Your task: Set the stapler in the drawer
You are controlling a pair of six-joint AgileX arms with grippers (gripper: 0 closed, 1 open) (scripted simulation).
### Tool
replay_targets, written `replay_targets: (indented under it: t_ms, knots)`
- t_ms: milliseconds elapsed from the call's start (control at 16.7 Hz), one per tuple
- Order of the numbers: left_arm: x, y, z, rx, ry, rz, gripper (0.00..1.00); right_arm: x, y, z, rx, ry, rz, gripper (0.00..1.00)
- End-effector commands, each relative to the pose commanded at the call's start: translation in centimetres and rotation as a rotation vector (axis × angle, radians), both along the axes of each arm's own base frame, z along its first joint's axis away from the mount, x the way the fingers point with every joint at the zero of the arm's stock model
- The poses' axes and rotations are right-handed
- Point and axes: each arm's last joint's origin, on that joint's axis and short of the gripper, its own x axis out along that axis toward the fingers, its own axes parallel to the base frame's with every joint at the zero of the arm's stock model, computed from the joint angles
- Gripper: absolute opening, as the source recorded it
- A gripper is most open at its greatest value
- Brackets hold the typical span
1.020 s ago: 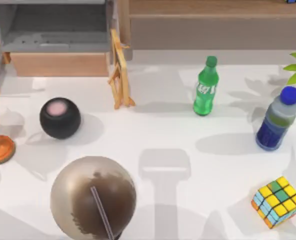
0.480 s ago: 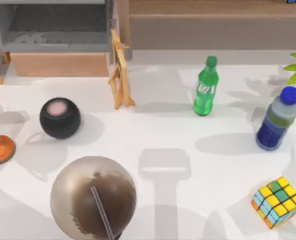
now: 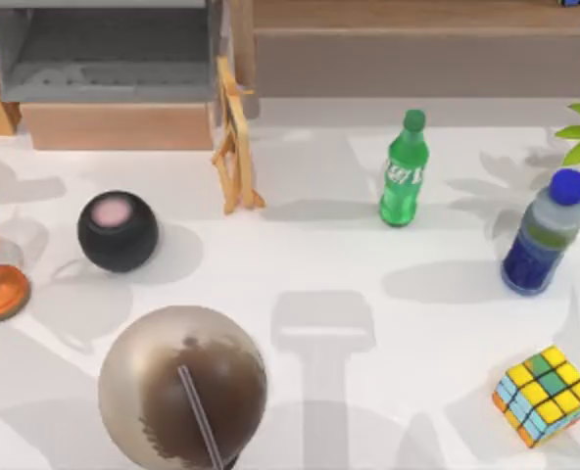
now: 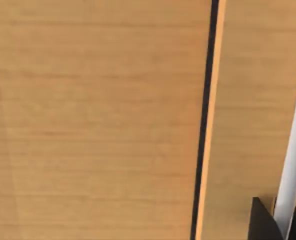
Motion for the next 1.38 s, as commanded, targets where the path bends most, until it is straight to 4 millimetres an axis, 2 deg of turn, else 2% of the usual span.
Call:
replay_targets:
  t_ms: [120, 360, 1140, 1380]
  knots:
    - [1.04, -0.18, -0.12, -0.003, 0.006, -0.001, 0.0, 0.0, 0.0, 0.0, 0.0, 0.0, 0.0, 1.0]
    - [1.19, -0.22, -0.17, -0.003, 0.008, -0.001, 0.0, 0.0, 0.0, 0.0, 0.0, 0.0, 0.0, 1.0]
    - [1.19, -0.22, -0.17, -0.003, 0.008, -0.001, 0.98, 0.0, 0.0, 0.0, 0.0, 0.0, 0.0, 1.0]
    - [1.19, -0.22, -0.17, -0.003, 0.008, -0.001, 1.0, 0.0, 0.0, 0.0, 0.0, 0.0, 0.0, 1.0]
